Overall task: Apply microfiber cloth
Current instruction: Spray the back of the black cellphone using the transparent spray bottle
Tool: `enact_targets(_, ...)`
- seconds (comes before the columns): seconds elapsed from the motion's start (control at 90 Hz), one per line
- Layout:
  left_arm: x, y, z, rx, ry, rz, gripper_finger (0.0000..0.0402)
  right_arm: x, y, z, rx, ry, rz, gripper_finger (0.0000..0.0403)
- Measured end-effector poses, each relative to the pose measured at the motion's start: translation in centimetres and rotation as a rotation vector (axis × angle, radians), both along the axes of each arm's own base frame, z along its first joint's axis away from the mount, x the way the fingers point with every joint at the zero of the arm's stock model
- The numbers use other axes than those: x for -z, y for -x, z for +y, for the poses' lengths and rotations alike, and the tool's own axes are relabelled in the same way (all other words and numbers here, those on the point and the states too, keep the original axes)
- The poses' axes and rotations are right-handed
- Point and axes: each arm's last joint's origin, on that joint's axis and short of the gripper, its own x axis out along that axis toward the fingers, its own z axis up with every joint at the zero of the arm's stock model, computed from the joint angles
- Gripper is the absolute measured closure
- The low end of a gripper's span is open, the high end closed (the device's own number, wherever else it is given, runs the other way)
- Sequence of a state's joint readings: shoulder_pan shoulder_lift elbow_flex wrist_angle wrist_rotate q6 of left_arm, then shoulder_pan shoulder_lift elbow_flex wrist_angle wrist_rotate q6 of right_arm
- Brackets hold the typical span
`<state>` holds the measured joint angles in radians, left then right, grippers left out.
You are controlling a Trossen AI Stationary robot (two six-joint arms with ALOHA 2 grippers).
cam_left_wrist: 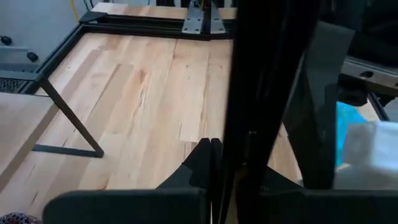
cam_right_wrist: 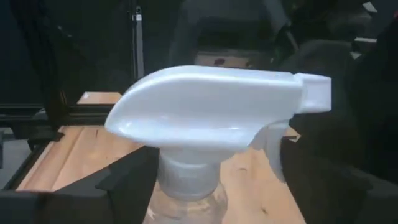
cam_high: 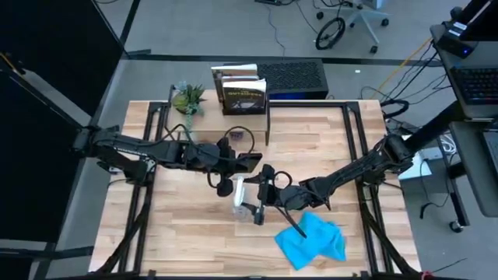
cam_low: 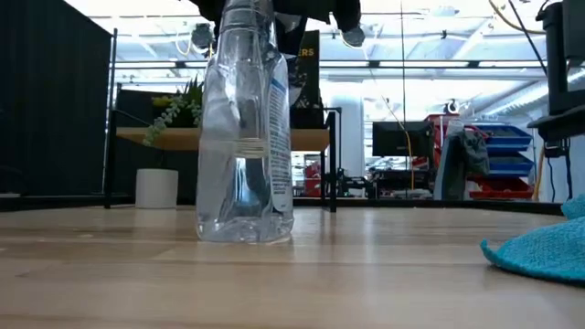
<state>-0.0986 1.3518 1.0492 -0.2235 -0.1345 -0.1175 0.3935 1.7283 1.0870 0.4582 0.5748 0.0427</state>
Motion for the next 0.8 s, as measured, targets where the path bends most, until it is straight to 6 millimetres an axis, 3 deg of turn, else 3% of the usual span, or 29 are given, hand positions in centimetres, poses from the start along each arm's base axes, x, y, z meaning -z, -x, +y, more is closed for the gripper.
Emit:
enact_targets(0.244,0.0,0.0,0.0,0.000,0.000,-0.001,0.0395,0.2,0.0,0.1,-0.012,0.025,0.018,0.0218)
enact_targets(0.389,0.0,0.0,0.0,-0.001,-0.001,-0.002,0.0395,0.2,0.0,0.1,-0.009,0.029,0.020,0.0239)
enact_targets(0.544,0.0,0.0,0.0,-0.001,0.000,-0.002,0.0395,0.2,0.0,0.0,-0.005,0.035,0.022,0.0221)
enact_targets(0.8,-0.7,1.1,0.2,-0.045,-0.023,0.010,0.0395,-0.3,0.6,-0.2,-0.002,0.086,0.064,0.0137)
